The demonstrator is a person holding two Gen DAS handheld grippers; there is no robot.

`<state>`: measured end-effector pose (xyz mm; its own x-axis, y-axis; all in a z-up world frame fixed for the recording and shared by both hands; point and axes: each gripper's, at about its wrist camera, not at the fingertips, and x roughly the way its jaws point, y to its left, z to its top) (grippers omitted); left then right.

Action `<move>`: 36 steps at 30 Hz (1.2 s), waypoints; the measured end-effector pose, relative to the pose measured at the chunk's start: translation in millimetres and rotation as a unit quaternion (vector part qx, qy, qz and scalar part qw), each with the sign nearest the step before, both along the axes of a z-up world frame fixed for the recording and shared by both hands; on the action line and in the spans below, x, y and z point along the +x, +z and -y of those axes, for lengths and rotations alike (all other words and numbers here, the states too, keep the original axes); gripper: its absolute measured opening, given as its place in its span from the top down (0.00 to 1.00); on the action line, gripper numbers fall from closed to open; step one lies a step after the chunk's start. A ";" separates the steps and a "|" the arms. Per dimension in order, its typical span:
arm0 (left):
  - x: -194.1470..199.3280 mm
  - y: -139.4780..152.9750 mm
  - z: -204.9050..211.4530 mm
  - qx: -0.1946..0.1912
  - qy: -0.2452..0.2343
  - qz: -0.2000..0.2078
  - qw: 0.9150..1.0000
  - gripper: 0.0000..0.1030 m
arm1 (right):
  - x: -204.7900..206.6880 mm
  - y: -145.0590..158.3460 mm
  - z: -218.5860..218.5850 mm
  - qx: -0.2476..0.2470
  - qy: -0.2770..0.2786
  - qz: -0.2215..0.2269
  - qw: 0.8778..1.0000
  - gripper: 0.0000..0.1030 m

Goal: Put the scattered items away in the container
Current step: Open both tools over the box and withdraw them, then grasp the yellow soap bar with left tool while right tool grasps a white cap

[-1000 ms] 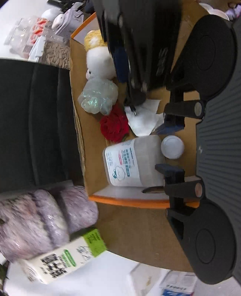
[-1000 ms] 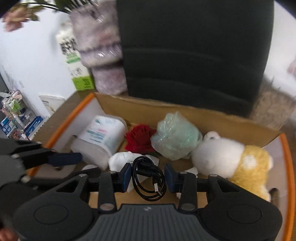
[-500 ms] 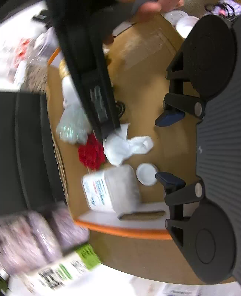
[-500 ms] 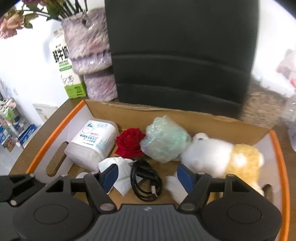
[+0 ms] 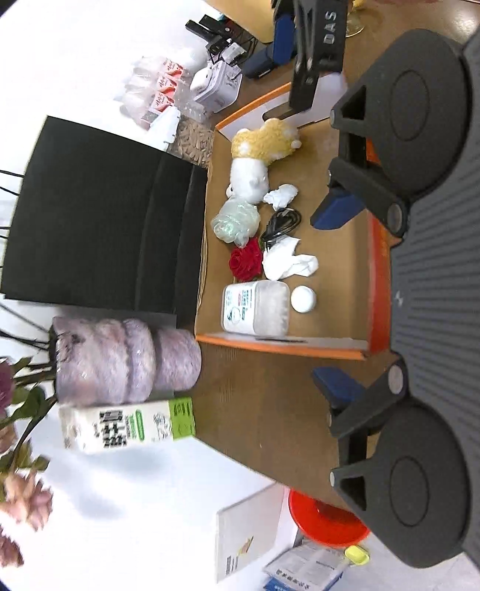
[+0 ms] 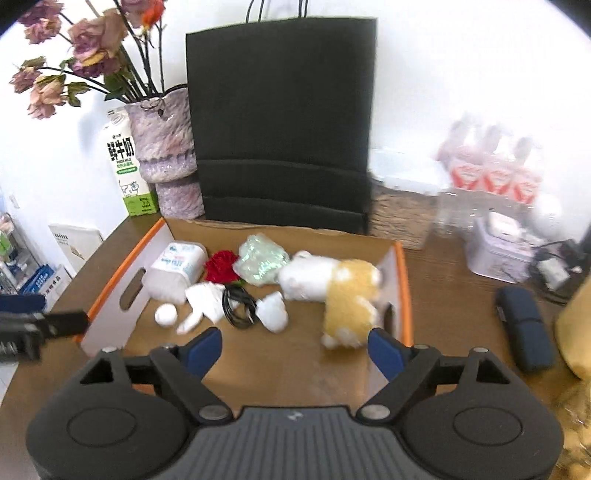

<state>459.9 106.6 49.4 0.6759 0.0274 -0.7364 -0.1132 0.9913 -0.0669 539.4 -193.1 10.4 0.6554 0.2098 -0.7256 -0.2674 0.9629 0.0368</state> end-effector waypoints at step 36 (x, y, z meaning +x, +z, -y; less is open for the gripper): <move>-354.7 -78.4 85.4 0.095 -0.107 0.277 0.950 0.00 | -400.4 -69.1 74.2 0.085 -0.044 0.261 0.961 0.03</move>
